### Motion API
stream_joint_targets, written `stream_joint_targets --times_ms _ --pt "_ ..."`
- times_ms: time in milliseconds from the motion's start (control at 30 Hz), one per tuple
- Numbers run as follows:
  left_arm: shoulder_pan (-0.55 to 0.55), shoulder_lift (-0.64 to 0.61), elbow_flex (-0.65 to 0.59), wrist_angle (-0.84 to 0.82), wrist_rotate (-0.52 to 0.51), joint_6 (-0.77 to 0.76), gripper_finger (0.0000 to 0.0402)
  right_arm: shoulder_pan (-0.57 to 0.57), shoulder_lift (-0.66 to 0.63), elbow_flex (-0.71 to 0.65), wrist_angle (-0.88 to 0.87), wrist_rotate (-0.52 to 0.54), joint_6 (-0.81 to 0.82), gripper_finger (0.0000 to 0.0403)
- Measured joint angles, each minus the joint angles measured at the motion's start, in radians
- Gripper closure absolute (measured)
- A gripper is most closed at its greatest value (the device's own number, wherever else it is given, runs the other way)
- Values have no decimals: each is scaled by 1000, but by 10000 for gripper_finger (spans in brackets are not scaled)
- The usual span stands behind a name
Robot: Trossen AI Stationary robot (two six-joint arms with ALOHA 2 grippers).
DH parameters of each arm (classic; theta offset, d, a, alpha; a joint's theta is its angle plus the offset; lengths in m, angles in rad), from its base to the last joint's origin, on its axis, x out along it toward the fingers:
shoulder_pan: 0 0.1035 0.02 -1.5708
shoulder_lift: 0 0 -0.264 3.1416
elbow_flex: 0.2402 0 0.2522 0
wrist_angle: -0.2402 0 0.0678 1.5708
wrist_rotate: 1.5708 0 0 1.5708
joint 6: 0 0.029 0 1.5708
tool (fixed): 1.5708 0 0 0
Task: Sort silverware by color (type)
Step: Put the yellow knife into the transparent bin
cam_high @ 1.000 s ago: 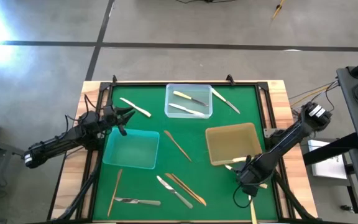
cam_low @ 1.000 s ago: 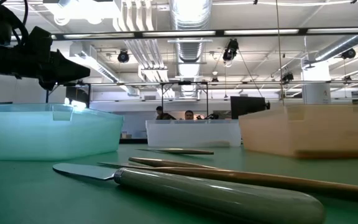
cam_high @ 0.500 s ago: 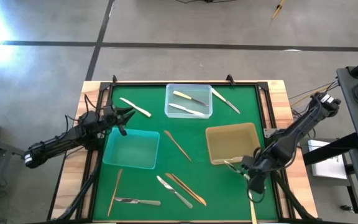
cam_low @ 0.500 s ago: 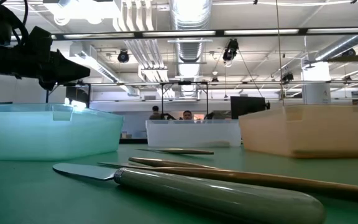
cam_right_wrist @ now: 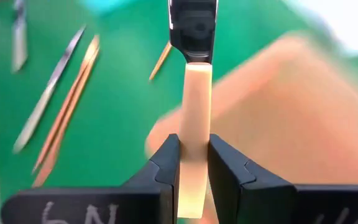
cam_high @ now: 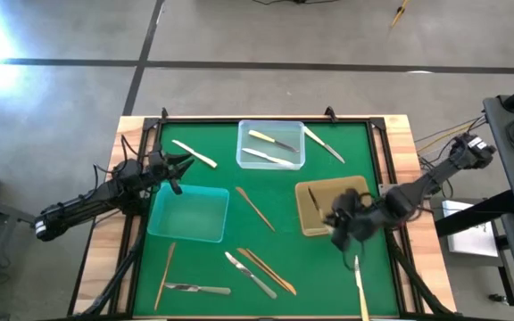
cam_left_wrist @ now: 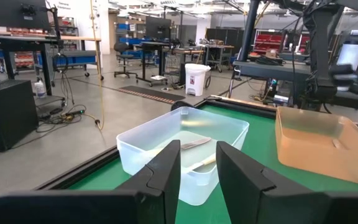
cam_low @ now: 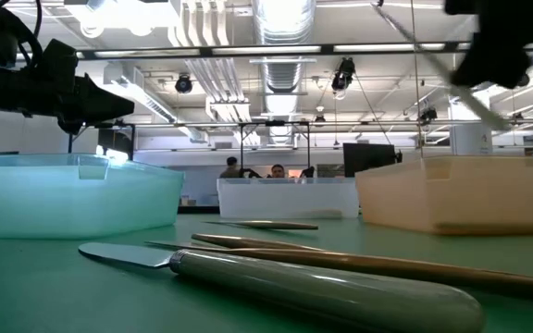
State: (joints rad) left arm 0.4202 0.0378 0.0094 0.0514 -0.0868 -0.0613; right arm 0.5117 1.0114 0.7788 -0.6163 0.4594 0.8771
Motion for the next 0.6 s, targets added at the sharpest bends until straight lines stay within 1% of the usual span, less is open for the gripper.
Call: stream_joint_targets --times_ms 33,133,233,333,433,600 --pt "0 0 0 0 0 0 315 -46 4 0 30 13 -46 358" --pt "0 0 0 0 0 0 315 -187 21 0 166 6 -184 358" --pt "0 0 0 0 0 0 315 -316 39 0 314 -41 -307 358" --pt "0 0 0 0 0 0 315 -434 60 0 437 -76 -392 358" --pt "0 0 0 0 0 0 315 -539 96 1 533 -98 -510 358" --pt "0 0 0 0 0 0 315 -686 200 1 697 -102 -646 358"
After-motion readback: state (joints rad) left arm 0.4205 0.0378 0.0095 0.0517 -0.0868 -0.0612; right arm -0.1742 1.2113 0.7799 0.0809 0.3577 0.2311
